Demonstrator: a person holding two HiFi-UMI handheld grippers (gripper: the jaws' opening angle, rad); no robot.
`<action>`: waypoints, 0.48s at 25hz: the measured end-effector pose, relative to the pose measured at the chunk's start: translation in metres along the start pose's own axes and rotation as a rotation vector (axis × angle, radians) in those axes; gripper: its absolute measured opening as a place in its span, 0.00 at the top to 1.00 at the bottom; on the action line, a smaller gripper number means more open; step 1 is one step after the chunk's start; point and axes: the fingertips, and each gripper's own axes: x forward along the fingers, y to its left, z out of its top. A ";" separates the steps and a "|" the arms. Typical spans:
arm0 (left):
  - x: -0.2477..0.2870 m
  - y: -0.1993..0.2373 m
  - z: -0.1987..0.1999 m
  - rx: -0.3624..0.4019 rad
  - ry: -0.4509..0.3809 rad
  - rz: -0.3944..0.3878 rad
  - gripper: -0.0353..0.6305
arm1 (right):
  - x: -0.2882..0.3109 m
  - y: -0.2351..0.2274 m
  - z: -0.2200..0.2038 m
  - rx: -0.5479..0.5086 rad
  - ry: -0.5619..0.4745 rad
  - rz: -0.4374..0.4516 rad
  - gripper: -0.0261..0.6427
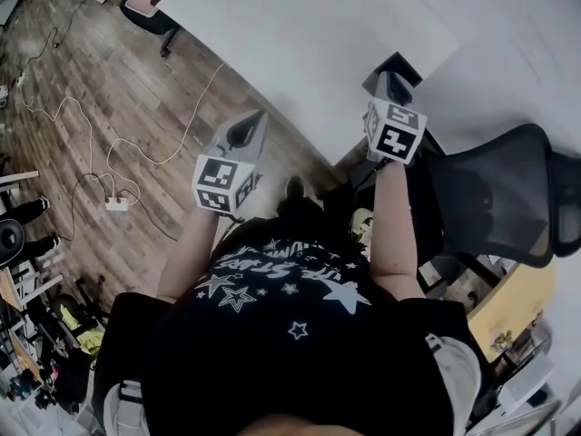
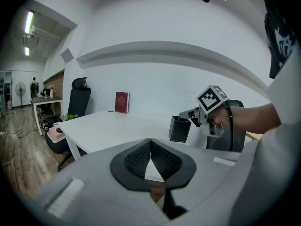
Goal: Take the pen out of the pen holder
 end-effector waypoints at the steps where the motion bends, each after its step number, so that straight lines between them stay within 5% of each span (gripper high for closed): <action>1: -0.001 0.000 0.001 0.000 -0.005 0.000 0.93 | -0.002 0.000 0.003 -0.006 -0.010 -0.001 0.90; 12: -0.030 -0.001 0.017 -0.009 -0.081 0.011 0.93 | -0.050 0.000 0.062 -0.060 -0.159 -0.022 0.90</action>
